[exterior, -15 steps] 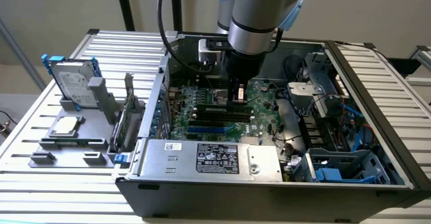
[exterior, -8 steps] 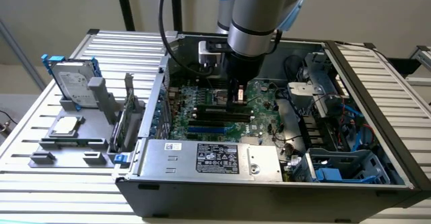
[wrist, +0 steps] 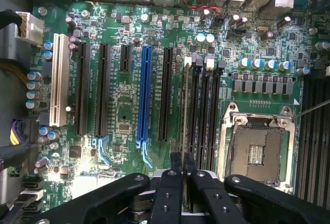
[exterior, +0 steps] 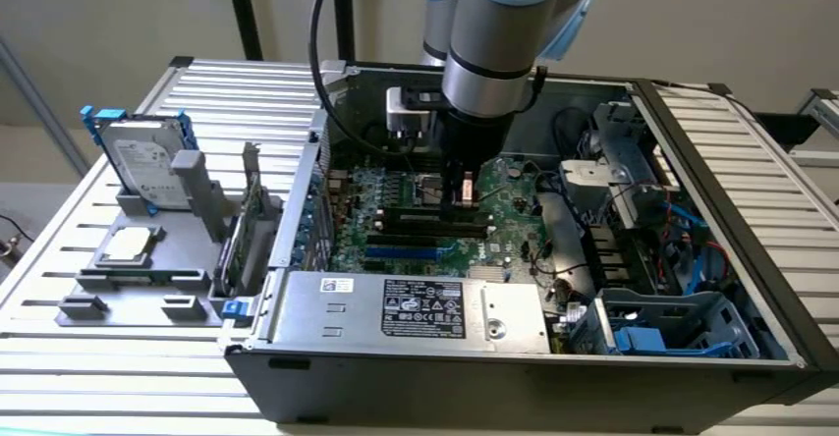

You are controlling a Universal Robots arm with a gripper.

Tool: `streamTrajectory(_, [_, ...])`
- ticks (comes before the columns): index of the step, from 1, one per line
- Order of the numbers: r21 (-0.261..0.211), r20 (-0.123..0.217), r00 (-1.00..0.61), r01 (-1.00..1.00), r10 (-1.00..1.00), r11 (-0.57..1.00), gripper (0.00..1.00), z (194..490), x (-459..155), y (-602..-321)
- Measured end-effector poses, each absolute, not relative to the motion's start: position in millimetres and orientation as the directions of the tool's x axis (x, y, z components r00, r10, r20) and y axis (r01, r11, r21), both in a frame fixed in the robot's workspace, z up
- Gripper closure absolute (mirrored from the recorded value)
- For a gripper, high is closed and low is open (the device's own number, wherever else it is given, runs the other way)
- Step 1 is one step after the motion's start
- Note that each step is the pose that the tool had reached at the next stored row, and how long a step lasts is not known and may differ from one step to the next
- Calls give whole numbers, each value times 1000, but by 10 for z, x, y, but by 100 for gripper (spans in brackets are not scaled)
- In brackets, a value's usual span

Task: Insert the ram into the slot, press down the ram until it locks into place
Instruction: 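Insert the ram into the slot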

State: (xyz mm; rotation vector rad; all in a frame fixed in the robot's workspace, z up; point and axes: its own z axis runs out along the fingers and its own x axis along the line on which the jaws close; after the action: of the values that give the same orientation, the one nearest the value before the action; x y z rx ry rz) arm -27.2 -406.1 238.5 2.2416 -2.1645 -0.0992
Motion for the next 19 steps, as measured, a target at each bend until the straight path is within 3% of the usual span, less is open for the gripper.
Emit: streamTrajectory(19, [51, -29, 18, -998, -999, -20, 87, 2354, -276, -4061])
